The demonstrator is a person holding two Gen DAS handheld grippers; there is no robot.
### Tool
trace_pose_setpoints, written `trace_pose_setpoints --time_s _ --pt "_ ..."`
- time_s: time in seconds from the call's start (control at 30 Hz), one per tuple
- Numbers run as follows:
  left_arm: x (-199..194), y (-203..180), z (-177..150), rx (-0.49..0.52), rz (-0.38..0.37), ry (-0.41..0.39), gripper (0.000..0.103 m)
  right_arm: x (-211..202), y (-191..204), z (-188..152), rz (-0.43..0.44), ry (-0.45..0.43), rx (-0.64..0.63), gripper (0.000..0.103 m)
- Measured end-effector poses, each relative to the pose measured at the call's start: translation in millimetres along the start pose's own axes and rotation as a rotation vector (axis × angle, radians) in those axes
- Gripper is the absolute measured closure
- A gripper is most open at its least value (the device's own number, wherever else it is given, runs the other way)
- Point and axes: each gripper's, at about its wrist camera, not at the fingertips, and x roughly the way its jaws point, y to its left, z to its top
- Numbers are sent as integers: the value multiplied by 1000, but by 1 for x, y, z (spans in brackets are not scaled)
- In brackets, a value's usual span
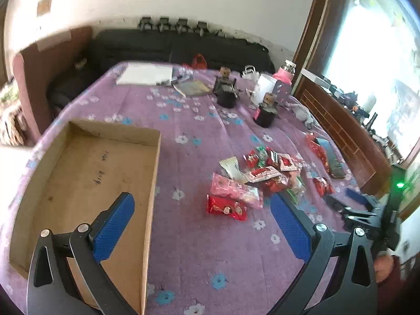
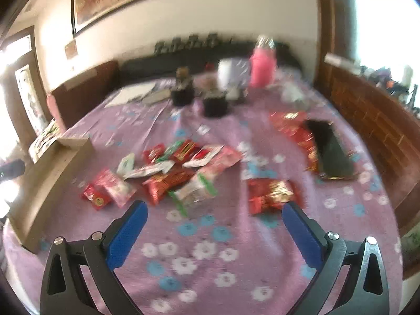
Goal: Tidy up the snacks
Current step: 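Move both tools toward the snack pile and open the grippers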
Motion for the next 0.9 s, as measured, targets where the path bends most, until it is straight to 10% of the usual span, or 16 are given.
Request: trace_pose_setpoints --time_s 0.23,0.4,0.63,0.87,0.9 --pt "30 -1 -11 -74 -98 107 0 43 -16 7 56 105 176 29" --pt "51 -13 -9 -74 -133 158 0 66 -23 12 69 124 243 30" --pt "100 -39 2 -19 -82 245 0 77 -13 7 44 67 214 54" --pt "152 -55 7 69 54 312 0 75 -20 1 87 24 241 54" --pt "157 -55 6 77 55 332 14 75 -21 1 95 26 243 54"
